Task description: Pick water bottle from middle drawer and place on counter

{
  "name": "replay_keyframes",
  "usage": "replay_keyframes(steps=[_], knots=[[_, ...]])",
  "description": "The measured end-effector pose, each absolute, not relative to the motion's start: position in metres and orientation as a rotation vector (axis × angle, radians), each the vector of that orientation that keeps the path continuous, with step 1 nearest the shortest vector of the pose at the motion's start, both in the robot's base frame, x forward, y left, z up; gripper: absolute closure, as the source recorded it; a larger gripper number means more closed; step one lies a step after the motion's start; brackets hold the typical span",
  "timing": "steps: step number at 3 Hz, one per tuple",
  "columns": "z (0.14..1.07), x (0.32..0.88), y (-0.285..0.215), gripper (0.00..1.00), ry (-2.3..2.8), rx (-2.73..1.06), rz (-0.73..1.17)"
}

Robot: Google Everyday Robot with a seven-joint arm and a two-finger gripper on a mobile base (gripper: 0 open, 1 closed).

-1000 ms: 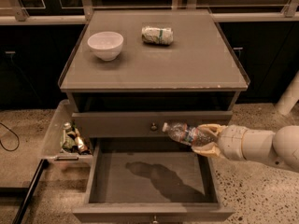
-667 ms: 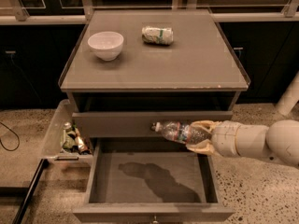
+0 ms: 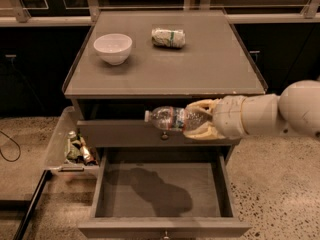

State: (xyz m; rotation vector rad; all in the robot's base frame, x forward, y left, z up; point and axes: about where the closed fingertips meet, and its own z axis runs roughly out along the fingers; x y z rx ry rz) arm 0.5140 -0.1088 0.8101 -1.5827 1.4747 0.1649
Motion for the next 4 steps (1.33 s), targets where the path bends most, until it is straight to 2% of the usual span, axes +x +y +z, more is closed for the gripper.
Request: replay_keyframes(steps=[1,2,4], knots=[[0.861,0.535,-0.109,1.00,1.448,-1.557,0.173],[0.861,0.535,-0.109,1.00,1.448,-1.557,0.173],[0.887,0.579,-0.115,1.00,1.470,-1.543,0.124]])
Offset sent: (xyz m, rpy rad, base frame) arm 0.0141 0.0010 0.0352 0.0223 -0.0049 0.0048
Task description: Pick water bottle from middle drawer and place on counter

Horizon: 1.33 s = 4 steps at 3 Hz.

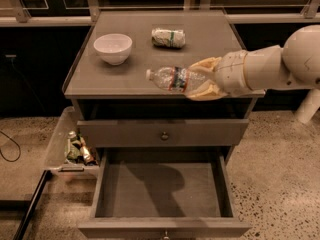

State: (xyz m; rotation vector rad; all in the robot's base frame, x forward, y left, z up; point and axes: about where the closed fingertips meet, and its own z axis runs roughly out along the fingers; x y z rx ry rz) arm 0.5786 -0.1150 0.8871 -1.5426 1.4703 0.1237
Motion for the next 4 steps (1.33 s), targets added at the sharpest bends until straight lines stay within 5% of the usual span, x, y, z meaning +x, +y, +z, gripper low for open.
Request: replay_keyframes(steps=[4], knots=[[0.914,0.674,-0.175,1.00,1.589,-1.275,0.129]])
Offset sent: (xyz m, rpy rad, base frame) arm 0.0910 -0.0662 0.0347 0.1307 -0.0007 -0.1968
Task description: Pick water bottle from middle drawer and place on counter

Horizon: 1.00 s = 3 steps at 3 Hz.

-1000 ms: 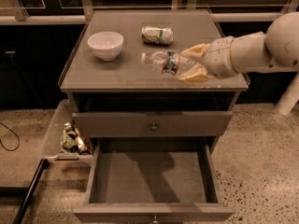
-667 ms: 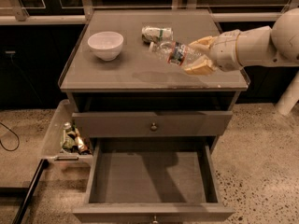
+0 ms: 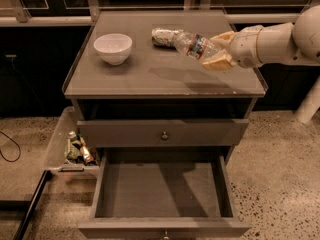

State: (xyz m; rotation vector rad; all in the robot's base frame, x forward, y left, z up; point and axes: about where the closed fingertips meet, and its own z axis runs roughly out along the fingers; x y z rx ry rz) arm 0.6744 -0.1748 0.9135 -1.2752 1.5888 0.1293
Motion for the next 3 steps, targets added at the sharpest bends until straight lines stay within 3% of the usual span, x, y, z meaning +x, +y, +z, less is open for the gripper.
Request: replay_keyframes(steps=[3], knots=[[0.876,0.714,-0.193,1.00,1.803,-1.279,0.113]])
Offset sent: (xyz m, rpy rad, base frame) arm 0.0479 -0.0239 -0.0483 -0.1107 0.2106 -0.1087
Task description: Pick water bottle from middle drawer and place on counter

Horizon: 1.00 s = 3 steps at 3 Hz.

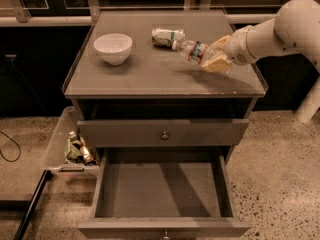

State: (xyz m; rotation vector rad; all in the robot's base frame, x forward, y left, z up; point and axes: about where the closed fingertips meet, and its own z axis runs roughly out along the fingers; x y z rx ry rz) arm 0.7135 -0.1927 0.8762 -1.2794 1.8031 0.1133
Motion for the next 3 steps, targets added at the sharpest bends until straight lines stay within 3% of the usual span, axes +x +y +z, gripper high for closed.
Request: replay_keyframes(steps=[1,3], knots=[[0.8789,0.7229,-0.1914,1.00,1.824,-1.296,0.098],[0.8790,0.7232,-0.1911,0.57,1.823,-1.297,0.099]])
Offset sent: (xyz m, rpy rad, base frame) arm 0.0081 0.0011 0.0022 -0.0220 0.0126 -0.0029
